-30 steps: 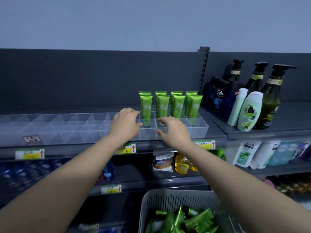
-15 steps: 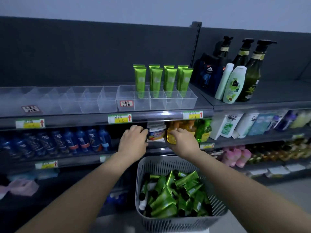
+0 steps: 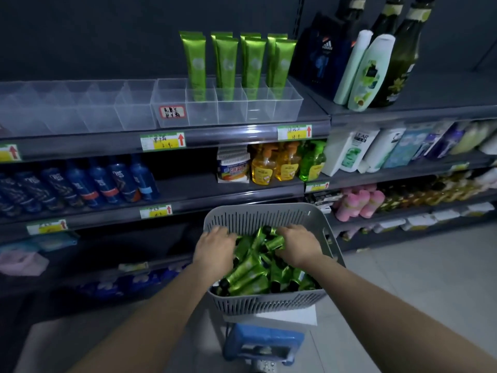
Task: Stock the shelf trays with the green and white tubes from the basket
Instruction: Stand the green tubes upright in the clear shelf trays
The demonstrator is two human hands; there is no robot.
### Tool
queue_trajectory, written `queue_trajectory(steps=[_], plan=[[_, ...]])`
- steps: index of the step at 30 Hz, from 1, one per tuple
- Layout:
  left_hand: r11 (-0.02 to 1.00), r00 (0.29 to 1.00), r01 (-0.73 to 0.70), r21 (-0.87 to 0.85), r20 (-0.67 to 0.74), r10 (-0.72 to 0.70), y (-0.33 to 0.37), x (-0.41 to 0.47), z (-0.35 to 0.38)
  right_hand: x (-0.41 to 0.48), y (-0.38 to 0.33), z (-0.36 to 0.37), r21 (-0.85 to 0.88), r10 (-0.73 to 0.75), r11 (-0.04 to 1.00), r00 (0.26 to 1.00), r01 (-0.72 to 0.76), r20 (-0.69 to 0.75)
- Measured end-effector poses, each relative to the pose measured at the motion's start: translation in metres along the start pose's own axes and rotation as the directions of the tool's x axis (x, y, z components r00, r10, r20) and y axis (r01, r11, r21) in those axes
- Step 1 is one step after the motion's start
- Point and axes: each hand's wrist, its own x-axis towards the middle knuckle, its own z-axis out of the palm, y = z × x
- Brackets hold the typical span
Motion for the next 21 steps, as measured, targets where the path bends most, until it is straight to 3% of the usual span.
queue_trajectory(steps=[6, 16, 21], plan=[[1.0, 0.985, 0.009, -0.006, 0.172, -0.008, 0.02, 0.019, 0.047, 0.018, 0.019, 0.044, 0.019, 0.019, 1.0, 0.986, -0.022, 0.169], [0.999, 0.886, 0.014, 0.045, 0.462, -0.033, 0.039, 0.054, 0.112, 0.061, 0.03, 0.108, 0.09, -0.064, 0.995, 0.94, 0.036, 0.335], [0.994, 0.883, 0.109, 0.028, 0.457, -0.11, 0.043, 0.066, 0.132, 0.082, 0.028, 0.135, 0.083, -0.093, 0.994, 0.922, 0.066, 0.375]])
